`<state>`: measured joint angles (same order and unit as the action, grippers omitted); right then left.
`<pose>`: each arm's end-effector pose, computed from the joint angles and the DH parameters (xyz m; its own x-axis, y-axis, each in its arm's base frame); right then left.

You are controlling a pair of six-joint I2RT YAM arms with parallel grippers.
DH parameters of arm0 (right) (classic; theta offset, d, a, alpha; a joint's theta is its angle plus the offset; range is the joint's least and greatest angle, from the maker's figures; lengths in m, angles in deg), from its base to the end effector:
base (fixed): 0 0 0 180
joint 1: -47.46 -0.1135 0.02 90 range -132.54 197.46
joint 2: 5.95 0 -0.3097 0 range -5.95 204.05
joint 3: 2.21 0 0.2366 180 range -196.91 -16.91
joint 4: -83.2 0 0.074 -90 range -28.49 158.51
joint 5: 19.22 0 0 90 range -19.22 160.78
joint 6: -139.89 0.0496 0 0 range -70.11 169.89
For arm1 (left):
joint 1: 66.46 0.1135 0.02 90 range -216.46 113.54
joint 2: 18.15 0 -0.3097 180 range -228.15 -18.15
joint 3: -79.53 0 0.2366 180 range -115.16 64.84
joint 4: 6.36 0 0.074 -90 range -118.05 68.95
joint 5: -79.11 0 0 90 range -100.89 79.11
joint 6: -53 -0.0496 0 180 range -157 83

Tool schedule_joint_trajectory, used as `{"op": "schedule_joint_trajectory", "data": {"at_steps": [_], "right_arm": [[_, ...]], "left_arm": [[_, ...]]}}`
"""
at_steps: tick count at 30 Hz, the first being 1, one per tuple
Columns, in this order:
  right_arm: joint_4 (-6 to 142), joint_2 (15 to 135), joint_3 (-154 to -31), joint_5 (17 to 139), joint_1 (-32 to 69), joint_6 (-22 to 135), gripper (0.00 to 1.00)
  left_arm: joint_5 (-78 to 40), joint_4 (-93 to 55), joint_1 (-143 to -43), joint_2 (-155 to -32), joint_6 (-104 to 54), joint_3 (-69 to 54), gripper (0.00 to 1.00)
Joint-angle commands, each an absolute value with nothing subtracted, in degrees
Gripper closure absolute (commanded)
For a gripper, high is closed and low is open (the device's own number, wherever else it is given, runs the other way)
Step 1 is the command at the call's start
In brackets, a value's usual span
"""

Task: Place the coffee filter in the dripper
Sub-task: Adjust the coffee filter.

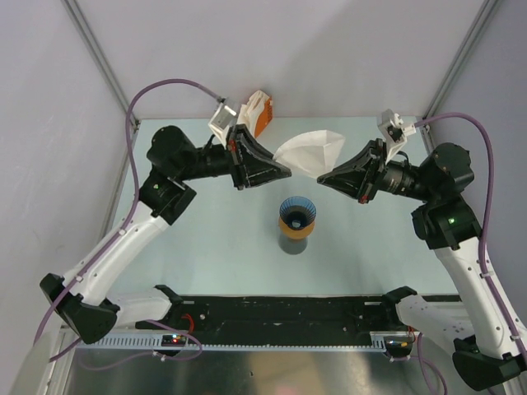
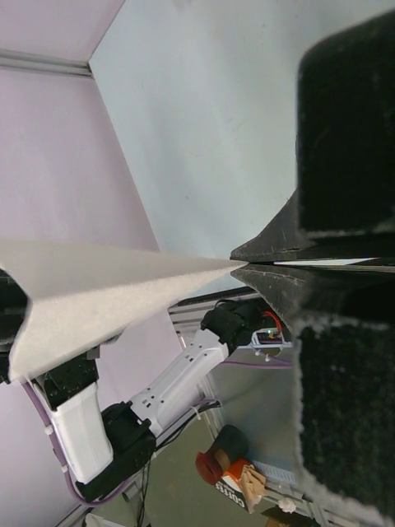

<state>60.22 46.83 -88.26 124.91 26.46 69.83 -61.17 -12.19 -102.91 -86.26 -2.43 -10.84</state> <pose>0.1087 0.0848 0.5083 -0.1687 0.1493 -0.9743 -0.9540 0.2238 0.1995 0.1582 -0.1643 0.5204 -0.3648 -0.1813 -0.9133 0.9304 -0.0330 -0.3651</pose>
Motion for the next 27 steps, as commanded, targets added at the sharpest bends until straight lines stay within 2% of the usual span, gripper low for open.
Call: {"op": "schedule_joint_trajectory", "data": {"at_steps": [1,3,4,6,13,17,27], "right_arm": [[60.8,45.6,-88.5,127.2,28.3,70.2,1.00],[60.1,45.4,-88.5,128.9,29.1,70.0,1.00],[59.0,45.3,-88.7,129.6,29.5,69.8,1.00],[56.5,44.9,-88.9,130.6,30.1,68.2,1.00],[50.1,45.0,-88.9,134.9,30.3,62.1,1.00],[46.6,46.2,-89.1,137.1,29.5,58.2,1.00],[37.9,48.8,-91.4,136.7,24.7,48.5,1.00]], "left_arm": [[-62.9,-10.6,-100.2,-83.8,-2.5,-10.7,0.54],[-63.0,-13.4,-97.5,-83.3,-3.3,-11.0,0.30],[-63.3,-16.5,-96.1,-83.0,-4.4,-11.5,0.23],[-63.7,-24.0,-93.3,-82.4,-8.9,-13.1,0.18],[-67.5,-30.9,-89.6,-81.0,-13.5,-14.4,0.23],[-65.8,-31.3,-92.3,-81.9,-14.7,-15.5,0.26],[-63.3,-34.2,-99.3,-83.6,-17.7,-16.3,0.24]]}}
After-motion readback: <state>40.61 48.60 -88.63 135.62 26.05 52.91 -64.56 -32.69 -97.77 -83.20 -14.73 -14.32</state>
